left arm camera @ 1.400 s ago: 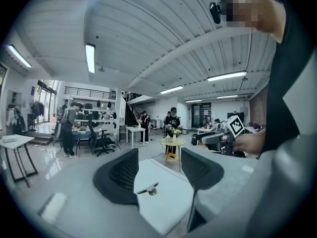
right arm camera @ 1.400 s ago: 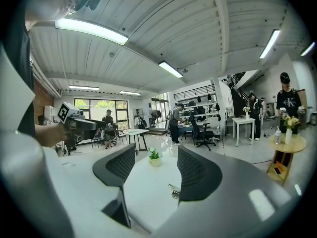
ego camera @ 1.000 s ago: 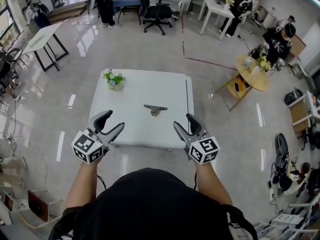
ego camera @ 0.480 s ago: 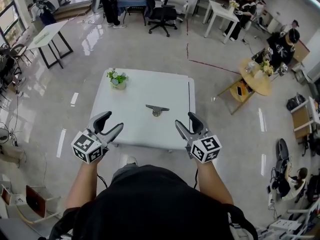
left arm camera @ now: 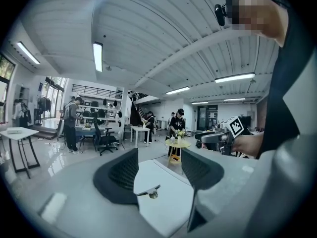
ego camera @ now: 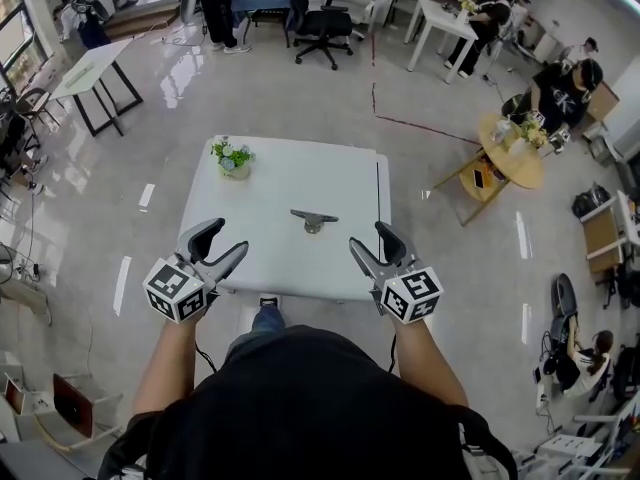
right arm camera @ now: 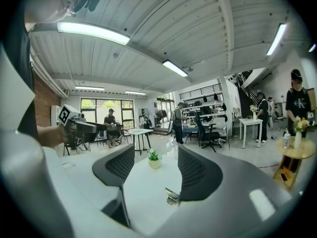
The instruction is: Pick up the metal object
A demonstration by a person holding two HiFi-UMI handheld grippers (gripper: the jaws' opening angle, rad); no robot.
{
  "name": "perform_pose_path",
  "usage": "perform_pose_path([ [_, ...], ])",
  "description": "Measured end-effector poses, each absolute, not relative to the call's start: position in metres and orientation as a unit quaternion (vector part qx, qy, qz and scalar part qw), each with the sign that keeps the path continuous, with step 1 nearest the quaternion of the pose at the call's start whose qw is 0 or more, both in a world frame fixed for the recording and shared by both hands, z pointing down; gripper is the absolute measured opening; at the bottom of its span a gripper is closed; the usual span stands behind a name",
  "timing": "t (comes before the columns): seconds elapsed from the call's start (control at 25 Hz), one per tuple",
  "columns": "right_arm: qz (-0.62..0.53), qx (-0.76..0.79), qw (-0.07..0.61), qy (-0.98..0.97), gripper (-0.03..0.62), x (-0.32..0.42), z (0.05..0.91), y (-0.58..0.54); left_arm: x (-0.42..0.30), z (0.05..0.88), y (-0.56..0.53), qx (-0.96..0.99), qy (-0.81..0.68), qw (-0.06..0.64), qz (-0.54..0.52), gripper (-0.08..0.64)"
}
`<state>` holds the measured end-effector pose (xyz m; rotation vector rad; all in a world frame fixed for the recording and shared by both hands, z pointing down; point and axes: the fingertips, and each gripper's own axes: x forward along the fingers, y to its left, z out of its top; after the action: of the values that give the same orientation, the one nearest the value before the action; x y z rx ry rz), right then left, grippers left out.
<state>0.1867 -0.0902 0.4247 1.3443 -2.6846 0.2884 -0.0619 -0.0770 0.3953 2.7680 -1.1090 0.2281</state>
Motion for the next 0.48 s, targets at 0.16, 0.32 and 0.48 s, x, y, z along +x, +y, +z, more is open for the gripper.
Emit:
perform_pose_path([
  [0.16, 0.098, 0.449, 0.068, -0.886, 0.304, 0.187, 0.43, -0.104, -0.064, 0.401, -0.094, 0.924, -0.366, 0.08, 0.077, 0.261],
  [0.32, 0.101, 0.454, 0.07, -0.882, 0.304, 0.188, 0.432, -0.12, -0.065, 0.405, -0.111, 0.925, -0.362, 0.085, 0.079, 0.261],
  [0.48, 0.107, 0.455, 0.072, -0.881, 0.304, 0.183, 0.437, -0.135, -0.07, 0.407, -0.126, 0.925, -0.361, 0.087, 0.083, 0.262],
])
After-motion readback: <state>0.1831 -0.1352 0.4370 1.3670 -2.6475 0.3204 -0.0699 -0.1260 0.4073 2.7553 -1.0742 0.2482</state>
